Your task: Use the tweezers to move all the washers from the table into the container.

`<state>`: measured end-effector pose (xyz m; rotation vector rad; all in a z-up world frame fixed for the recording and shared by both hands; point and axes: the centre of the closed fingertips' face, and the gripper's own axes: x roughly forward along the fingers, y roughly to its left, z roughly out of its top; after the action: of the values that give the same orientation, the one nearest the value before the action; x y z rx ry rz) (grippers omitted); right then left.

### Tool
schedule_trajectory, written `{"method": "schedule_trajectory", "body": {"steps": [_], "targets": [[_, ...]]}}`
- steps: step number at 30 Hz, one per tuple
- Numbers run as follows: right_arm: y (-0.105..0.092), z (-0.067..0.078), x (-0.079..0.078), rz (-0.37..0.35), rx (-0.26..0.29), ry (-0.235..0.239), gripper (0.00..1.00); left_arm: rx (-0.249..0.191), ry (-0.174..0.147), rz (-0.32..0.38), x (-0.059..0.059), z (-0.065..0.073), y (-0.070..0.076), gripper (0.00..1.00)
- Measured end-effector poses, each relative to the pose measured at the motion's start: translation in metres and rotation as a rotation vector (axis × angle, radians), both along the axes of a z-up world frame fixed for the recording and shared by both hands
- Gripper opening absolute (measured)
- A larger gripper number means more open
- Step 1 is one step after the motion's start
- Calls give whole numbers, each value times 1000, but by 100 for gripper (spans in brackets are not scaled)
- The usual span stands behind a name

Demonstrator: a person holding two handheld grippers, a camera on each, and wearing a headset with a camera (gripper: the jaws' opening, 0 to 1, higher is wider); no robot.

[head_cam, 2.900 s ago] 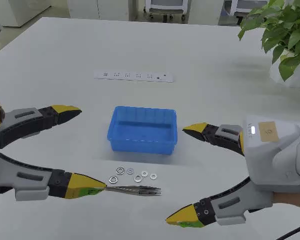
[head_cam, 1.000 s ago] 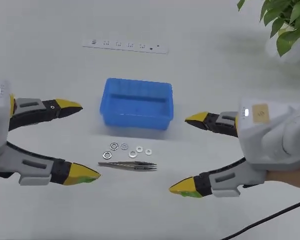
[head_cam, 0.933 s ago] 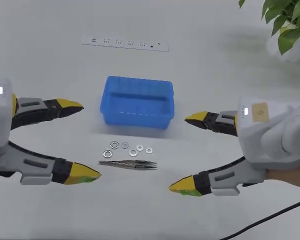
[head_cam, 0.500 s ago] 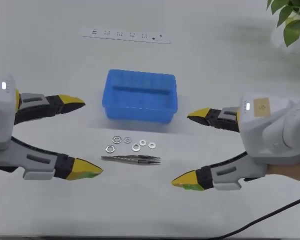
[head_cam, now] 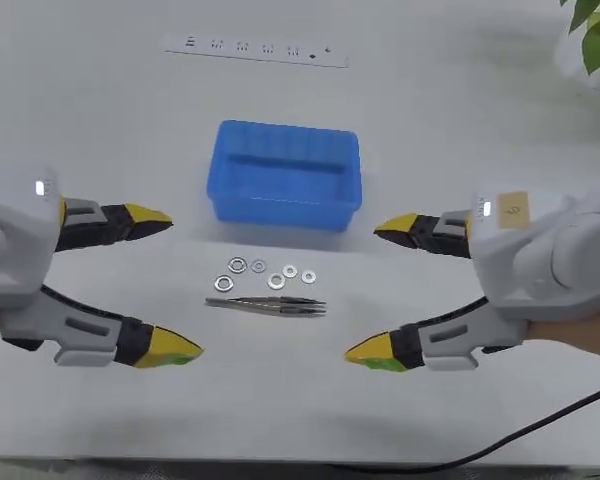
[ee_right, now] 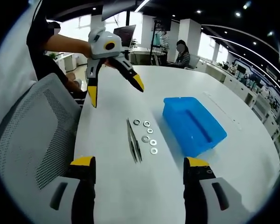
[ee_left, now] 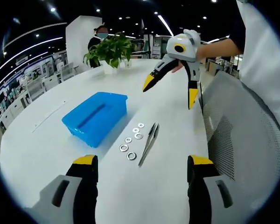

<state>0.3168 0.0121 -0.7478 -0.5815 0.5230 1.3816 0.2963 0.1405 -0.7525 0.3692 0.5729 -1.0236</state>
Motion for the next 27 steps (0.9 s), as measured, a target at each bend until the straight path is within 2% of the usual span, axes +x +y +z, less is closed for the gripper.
{"method": "schedule_trajectory", "body": {"steps": [2,7,8,9,11,15,19,21,27], "targets": [[2,-3,-1,8,-5,5,77,3,17,1,0,-6,-1,81],[6,-10,-1,10,-11,23,74,13,31,-1,1,-14,-4,76],[7,-11,-1,10,-12,27,72,15,34,-6,1,-15,-5,73],[9,-13,-2,11,-10,36,71,14,51,-23,-2,-17,-7,70],[13,-16,-3,9,-7,47,67,23,55,-40,-4,-20,-10,62],[23,-21,-9,29,-10,72,60,42,58,-68,-7,-26,-14,58],[35,-27,-11,54,-21,89,56,55,94,-75,-7,-32,-16,50],[39,-29,-10,60,-24,90,52,72,89,-75,-6,-35,-15,48],[50,-33,-9,94,-36,104,41,100,109,-102,-6,-39,-20,40]]}}
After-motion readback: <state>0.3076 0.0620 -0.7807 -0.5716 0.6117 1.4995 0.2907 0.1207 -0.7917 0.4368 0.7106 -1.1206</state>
